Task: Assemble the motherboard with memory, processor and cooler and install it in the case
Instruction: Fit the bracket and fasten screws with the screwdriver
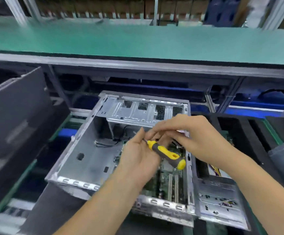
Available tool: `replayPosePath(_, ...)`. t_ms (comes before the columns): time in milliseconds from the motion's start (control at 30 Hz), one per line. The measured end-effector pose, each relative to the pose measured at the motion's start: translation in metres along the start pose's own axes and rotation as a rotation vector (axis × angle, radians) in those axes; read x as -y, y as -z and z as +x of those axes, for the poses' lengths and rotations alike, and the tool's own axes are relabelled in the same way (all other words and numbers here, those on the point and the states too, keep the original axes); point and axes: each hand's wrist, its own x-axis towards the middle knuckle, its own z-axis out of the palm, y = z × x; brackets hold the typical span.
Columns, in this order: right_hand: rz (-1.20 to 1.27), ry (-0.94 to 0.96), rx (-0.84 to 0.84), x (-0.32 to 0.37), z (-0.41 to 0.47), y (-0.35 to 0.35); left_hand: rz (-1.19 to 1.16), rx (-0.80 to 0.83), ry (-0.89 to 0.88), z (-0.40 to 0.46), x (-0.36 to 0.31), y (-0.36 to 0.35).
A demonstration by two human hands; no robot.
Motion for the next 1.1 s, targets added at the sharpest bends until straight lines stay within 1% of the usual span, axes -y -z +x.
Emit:
replayPosePath(100,0.048,0.088,0.16,0.017,0.027,-0.036,0.061,-0.035,0.035,-0.001,-0.053,0.016)
replayPosePath(133,0.043,0.095,0.177,0.022,0.038,-0.052,0.104,-0.05,0.063,0.0,-0.069,0.021)
replayPosePath(200,0.02,0.091,0.144,0.029,0.059,-0.081,0.237,-0.078,0.126,0.005,-0.097,0.035)
replayPosePath(233,0.028,0.079,0.101,0.031,0.068,-0.091,0.325,-0.1,0.15,0.007,-0.111,0.042)
replayPosePath(300,0.109,0.009,-0.044,0.033,0.079,-0.105,0.454,-0.143,0.195,0.011,-0.137,0.056)
replayPosePath(400,0.354,-0.175,-0.268,0.03,0.086,-0.118,0.603,-0.2,0.181,0.017,-0.167,0.078)
replayPosePath(500,0.505,-0.269,-0.474,0.025,0.094,-0.135,0.738,-0.166,0.148,0.024,-0.177,0.091)
replayPosePath(600,0.517,-0.307,-0.637,0.016,0.095,-0.149,0.888,-0.122,0.126,0.028,-0.173,0.097)
replayPosePath(700,0.55,-0.312,-0.765,0.01,0.093,-0.153,1.061,-0.075,0.053,0.032,-0.166,0.103)
replayPosePath(767,0.564,-0.3,-0.8,0.007,0.09,-0.151,1.061,-0.071,0.081,0.035,-0.161,0.106)
replayPosePath(833,0.572,-0.291,-0.811,0.003,0.087,-0.148,0.994,-0.088,0.145,0.037,-0.157,0.107)
replayPosePath(967,0.561,-0.276,-0.791,-0.002,0.085,-0.139,0.717,-0.172,0.239,0.042,-0.15,0.107)
replayPosePath(1100,0.568,-0.281,-0.775,-0.008,0.082,-0.138,0.502,-0.177,0.237,0.043,-0.15,0.109)
